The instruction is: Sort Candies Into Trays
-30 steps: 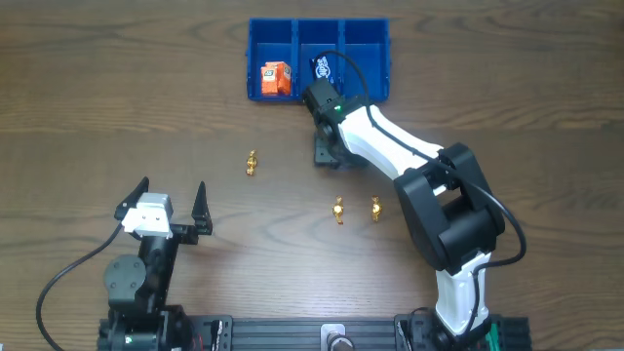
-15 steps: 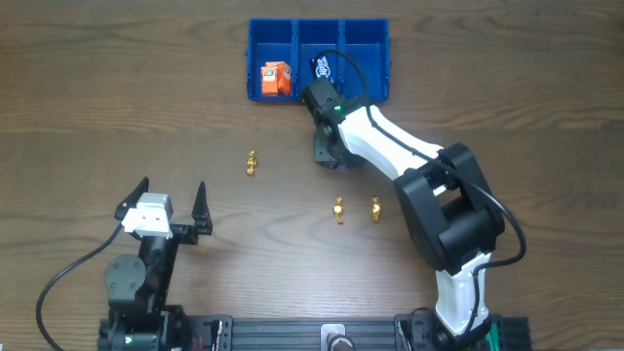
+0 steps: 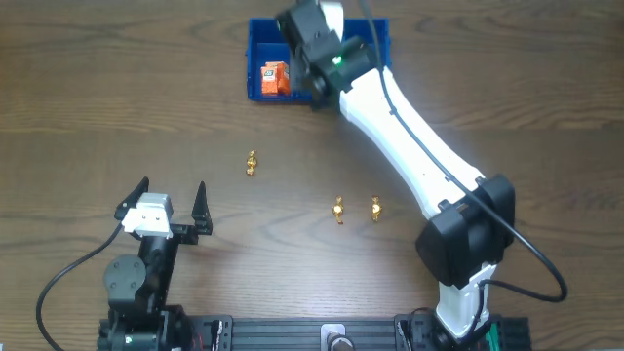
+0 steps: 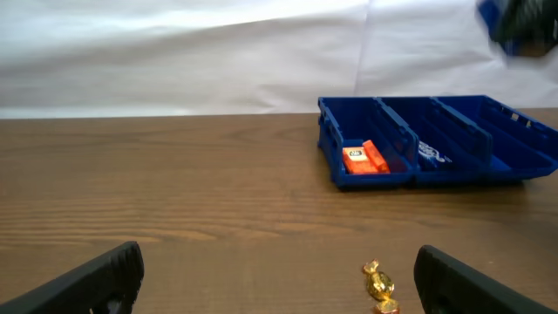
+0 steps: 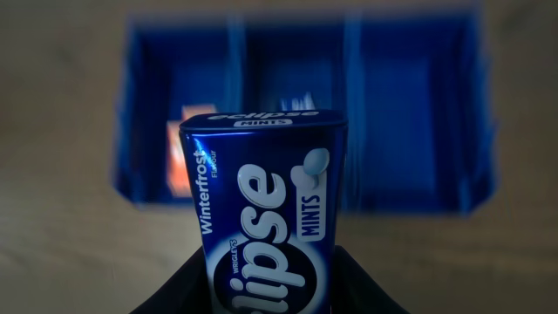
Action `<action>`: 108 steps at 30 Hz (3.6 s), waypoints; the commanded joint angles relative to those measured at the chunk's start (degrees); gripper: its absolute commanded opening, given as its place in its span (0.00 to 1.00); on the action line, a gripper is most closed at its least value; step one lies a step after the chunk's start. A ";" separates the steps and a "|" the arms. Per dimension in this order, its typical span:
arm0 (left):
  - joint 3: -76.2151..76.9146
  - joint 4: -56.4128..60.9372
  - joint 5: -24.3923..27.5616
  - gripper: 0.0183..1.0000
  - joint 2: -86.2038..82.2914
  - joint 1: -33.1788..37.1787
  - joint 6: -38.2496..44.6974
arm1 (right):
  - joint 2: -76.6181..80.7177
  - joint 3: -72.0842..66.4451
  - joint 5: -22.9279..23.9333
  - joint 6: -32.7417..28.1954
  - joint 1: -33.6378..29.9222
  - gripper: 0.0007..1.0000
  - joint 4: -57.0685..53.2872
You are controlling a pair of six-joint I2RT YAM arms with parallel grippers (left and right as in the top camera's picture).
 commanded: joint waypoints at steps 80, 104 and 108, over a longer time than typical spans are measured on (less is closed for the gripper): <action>-1.03 -1.99 1.42 1.00 -0.42 0.35 0.42 | 26.27 9.27 -8.24 13.51 18.99 0.58 -9.49; -1.03 -1.99 1.42 1.00 -0.42 0.35 0.42 | 29.81 9.20 -8.94 16.26 16.81 0.46 -10.56; -1.03 -1.99 1.42 1.00 -0.42 0.35 0.42 | 29.94 9.20 -8.94 16.28 16.81 0.31 -10.16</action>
